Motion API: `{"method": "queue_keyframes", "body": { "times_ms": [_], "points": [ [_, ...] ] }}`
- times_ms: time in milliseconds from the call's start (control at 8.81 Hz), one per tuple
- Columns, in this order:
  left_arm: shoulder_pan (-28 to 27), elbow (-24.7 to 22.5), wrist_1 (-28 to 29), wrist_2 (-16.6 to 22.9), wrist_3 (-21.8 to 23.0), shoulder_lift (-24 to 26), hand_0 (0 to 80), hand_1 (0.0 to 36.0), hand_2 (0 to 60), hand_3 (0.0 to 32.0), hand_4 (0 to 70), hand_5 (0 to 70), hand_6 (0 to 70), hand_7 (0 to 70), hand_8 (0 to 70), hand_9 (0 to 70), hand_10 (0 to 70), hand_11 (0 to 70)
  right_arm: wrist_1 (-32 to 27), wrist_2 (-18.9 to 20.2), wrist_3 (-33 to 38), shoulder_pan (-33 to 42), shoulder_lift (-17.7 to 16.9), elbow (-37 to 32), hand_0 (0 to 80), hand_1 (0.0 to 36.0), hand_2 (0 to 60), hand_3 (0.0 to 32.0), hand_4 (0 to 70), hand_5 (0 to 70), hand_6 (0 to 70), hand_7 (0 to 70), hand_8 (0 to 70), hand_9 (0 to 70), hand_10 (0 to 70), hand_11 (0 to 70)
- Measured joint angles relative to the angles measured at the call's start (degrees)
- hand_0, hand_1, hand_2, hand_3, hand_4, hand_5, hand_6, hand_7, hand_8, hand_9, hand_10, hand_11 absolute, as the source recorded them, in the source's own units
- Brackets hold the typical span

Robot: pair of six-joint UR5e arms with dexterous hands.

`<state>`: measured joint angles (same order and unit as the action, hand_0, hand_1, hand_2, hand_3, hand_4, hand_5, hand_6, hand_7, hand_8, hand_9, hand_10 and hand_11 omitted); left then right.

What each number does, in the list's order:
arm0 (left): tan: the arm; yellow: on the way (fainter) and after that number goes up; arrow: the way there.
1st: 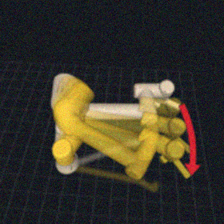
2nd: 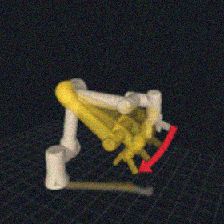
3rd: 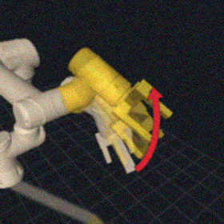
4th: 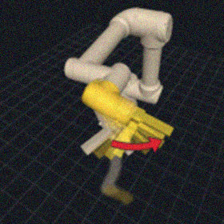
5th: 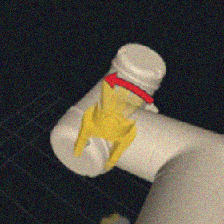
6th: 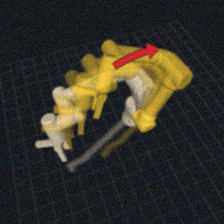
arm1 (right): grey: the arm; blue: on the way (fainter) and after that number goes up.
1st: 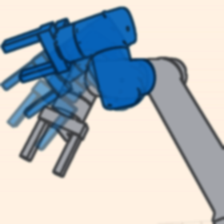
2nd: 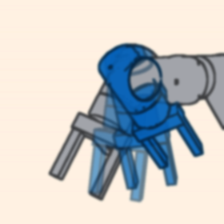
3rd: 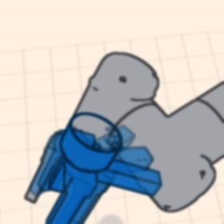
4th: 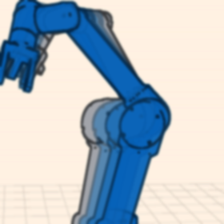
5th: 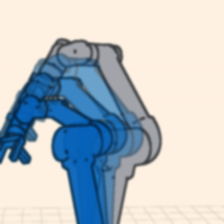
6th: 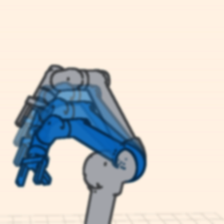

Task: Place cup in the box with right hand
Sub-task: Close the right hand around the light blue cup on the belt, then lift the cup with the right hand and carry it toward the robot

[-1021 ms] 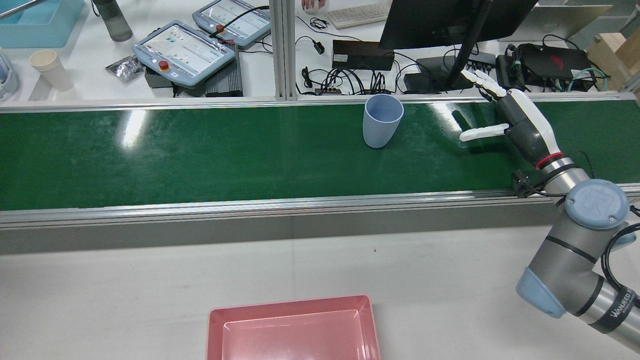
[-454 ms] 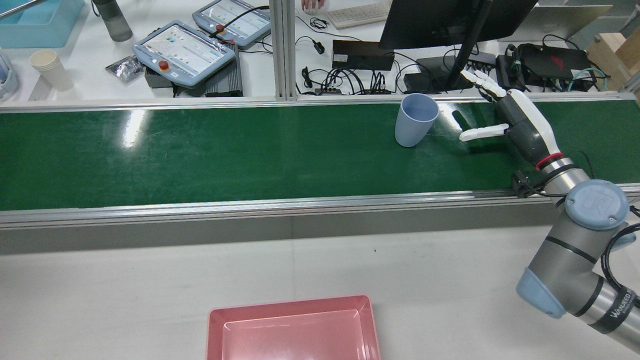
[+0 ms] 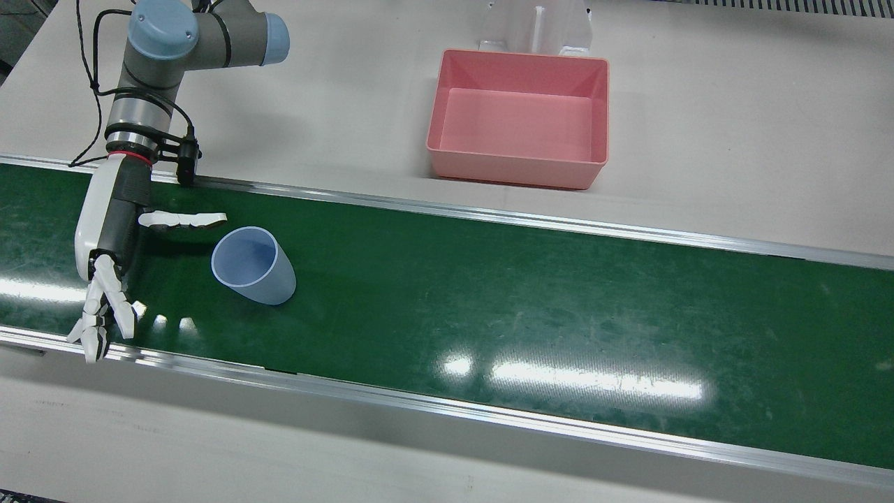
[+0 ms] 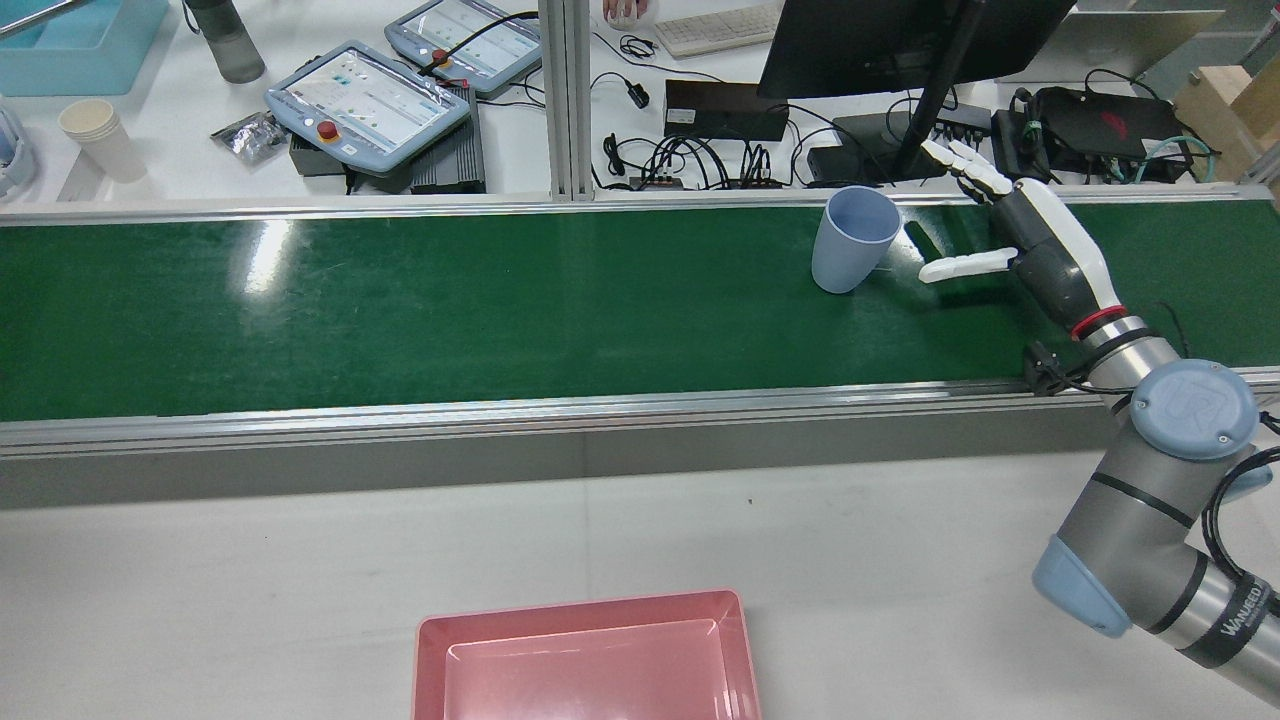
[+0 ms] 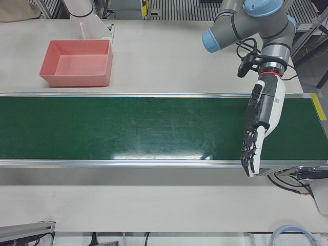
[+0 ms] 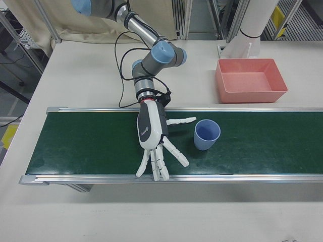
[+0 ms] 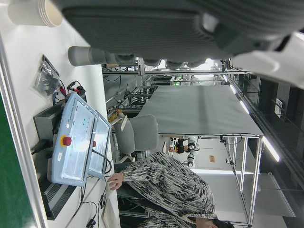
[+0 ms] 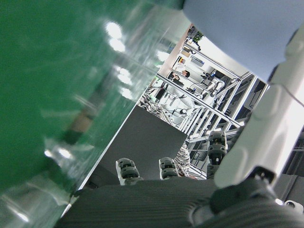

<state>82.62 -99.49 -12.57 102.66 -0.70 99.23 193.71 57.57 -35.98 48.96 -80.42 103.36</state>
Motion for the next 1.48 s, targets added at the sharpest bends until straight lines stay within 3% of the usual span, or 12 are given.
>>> {"method": "queue_keyframes", "body": {
  "times_ms": [113, 227, 340, 454, 567, 681, 794, 908, 1248, 1475],
  "points": [
    [0.00, 0.00, 0.00, 0.00, 0.00, 0.00, 0.0, 0.0, 0.0, 0.0, 0.0, 0.0, 0.0, 0.0, 0.0, 0.0, 0.0, 0.0, 0.00, 0.00, 0.02, 0.00, 0.02, 0.00, 44.6, 9.5, 2.2, 27.8, 0.0, 3.0, 0.6, 16.0, 6.4, 9.7, 0.0, 0.0],
    [0.00, 0.00, 0.00, 0.00, 0.00, 0.00, 0.0, 0.0, 0.0, 0.0, 0.0, 0.0, 0.0, 0.0, 0.0, 0.0, 0.0, 0.0, 0.00, 0.00, 0.03, 0.00, 0.05, 0.00, 45.0, 9.4, 2.2, 17.6, 4.4, 2.9, 2.4, 20.1, 7.2, 12.0, 0.0, 0.0],
    [0.00, 0.00, 0.00, 0.00, 0.00, 0.00, 0.0, 0.0, 0.0, 0.0, 0.0, 0.0, 0.0, 0.0, 0.0, 0.0, 0.0, 0.0, 0.03, 0.01, 0.03, 0.00, 0.05, 0.04, 45.0, 8.0, 1.6, 0.0, 24.1, 1.9, 6.2, 25.6, 7.8, 14.1, 0.0, 0.0],
    [0.00, 0.00, 0.00, 0.00, 0.00, 0.00, 0.0, 0.0, 0.0, 0.0, 0.0, 0.0, 0.0, 0.0, 0.0, 0.0, 0.0, 0.0, 0.11, 0.01, 0.04, 0.04, 0.03, 0.10, 42.3, 3.8, 0.0, 0.0, 46.9, 0.0, 8.5, 38.6, 8.5, 17.7, 0.0, 0.0],
    [0.00, 0.00, 0.00, 0.00, 0.00, 0.00, 0.0, 0.0, 0.0, 0.0, 0.0, 0.0, 0.0, 0.0, 0.0, 0.0, 0.0, 0.0, 0.24, -0.02, 0.04, 0.22, -0.02, 0.17, 39.6, 0.5, 0.0, 0.0, 61.9, 0.0, 10.6, 51.8, 9.3, 21.5, 0.0, 0.0],
    [0.00, 0.00, 0.00, 0.00, 0.00, 0.00, 0.0, 0.0, 0.0, 0.0, 0.0, 0.0, 0.0, 0.0, 0.0, 0.0, 0.0, 0.0, 0.35, -0.31, 0.00, 0.45, -0.15, 0.29, 38.7, 0.0, 0.0, 0.0, 70.0, 0.0, 11.8, 58.7, 9.5, 23.1, 0.0, 0.0],
    [0.00, 0.00, 0.00, 0.00, 0.00, 0.00, 0.0, 0.0, 0.0, 0.0, 0.0, 0.0, 0.0, 0.0, 0.0, 0.0, 0.0, 0.0, 0.43, -1.39, 0.00, 0.70, -0.35, 0.60, 38.8, 0.0, 0.0, 0.0, 70.0, 0.0, 12.1, 61.2, 9.3, 23.2, 0.0, 0.0],
    [0.00, 0.00, 0.00, 0.00, 0.00, 0.00, 0.0, 0.0, 0.0, 0.0, 0.0, 0.0, 0.0, 0.0, 0.0, 0.0, 0.0, 0.0, 0.54, -2.47, -0.07, 0.98, -0.49, 1.10, 39.2, 0.5, 0.1, 0.0, 70.0, 0.0, 11.3, 56.5, 9.1, 21.9, 0.0, 0.0],
    [0.00, 0.00, 0.00, 0.00, 0.00, 0.00, 0.0, 0.0, 0.0, 0.0, 0.0, 0.0, 0.0, 0.0, 0.0, 0.0, 0.0, 0.0, 1.20, -3.38, -0.38, 1.85, -0.64, 1.94, 39.6, 1.1, 0.0, 0.0, 56.5, 0.0, 9.9, 48.0, 9.1, 20.3, 0.0, 0.0],
    [0.00, 0.00, 0.00, 0.00, 0.00, 0.00, 0.0, 0.0, 0.0, 0.0, 0.0, 0.0, 0.0, 0.0, 0.0, 0.0, 0.0, 0.0, 1.30, -3.42, -0.26, 2.23, -0.97, 2.17, 39.7, 1.3, 0.0, 0.0, 53.3, 0.0, 9.7, 46.8, 9.0, 20.0, 0.0, 0.0]
  ]
}}
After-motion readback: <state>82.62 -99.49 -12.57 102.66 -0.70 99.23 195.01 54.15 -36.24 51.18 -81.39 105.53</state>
